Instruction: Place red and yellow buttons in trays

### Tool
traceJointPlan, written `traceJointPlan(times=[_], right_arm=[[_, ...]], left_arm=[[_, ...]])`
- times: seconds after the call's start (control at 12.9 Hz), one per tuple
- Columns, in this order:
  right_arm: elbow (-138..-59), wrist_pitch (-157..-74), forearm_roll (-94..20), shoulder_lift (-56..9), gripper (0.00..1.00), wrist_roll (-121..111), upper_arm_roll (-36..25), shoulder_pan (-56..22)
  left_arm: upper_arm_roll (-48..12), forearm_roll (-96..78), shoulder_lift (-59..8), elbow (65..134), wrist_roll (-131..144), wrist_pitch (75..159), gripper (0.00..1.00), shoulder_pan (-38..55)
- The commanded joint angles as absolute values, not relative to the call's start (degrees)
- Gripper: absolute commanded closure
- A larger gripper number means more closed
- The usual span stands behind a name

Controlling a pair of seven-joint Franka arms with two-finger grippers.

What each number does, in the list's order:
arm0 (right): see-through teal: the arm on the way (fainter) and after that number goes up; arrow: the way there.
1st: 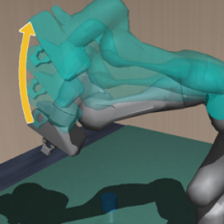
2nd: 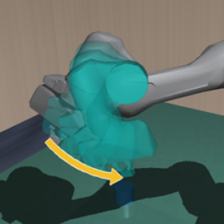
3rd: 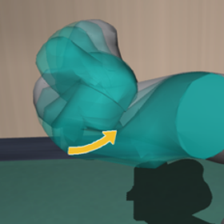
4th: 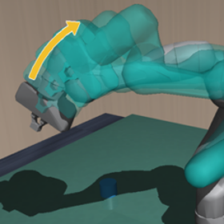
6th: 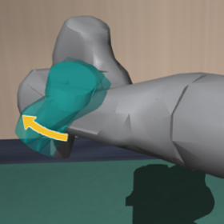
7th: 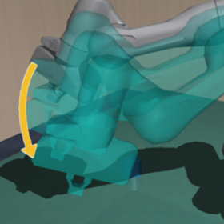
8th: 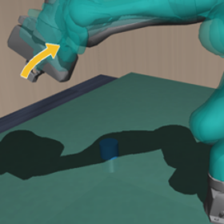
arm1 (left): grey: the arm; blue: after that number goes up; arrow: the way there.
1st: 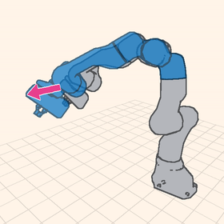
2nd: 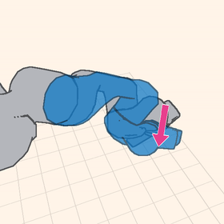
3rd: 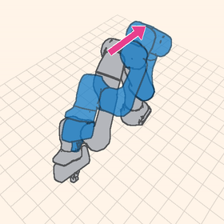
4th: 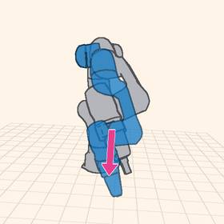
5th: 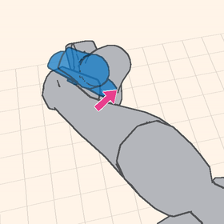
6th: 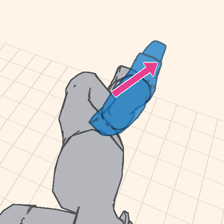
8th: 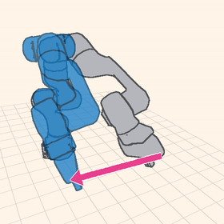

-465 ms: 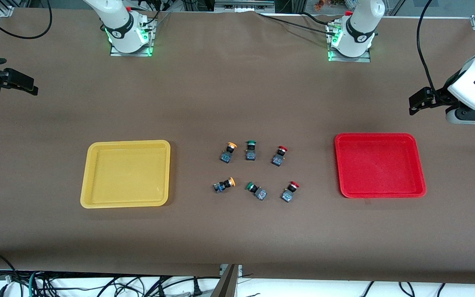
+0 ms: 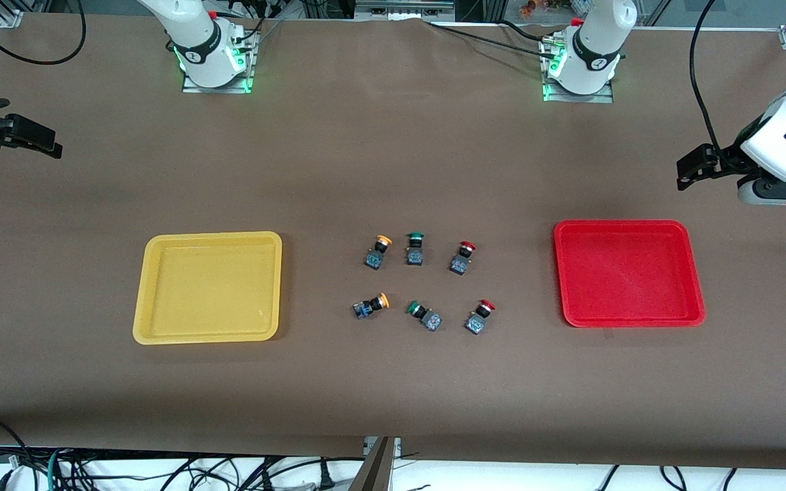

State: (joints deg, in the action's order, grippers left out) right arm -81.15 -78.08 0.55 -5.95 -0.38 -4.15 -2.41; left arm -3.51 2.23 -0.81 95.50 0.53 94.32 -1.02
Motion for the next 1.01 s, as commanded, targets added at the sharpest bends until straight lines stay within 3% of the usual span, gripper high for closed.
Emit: traceJointPlan(times=[0.0,0.54,0.93], right_arm=[[-81.3,-78.0,0.3,-5.9,0.00,-0.7,-3.7,-1.7],[-81.3,-80.4,3.9,-11.7,0.00,-0.6,-3.3,-2.9],[-81.8,-90.2,-2.2,-20.4,0.00,7.9,-3.2,-6.7]], left_arm=[[-3.4,1.8,-1.7,93.6,-0.4,93.1,0.00,-0.9],[-3.4,1.8,-1.7,93.6,-0.4,93.0,0.00,-1.0],[-3.6,1.8,-3.0,93.6,-0.5,92.5,0.00,0.4]])
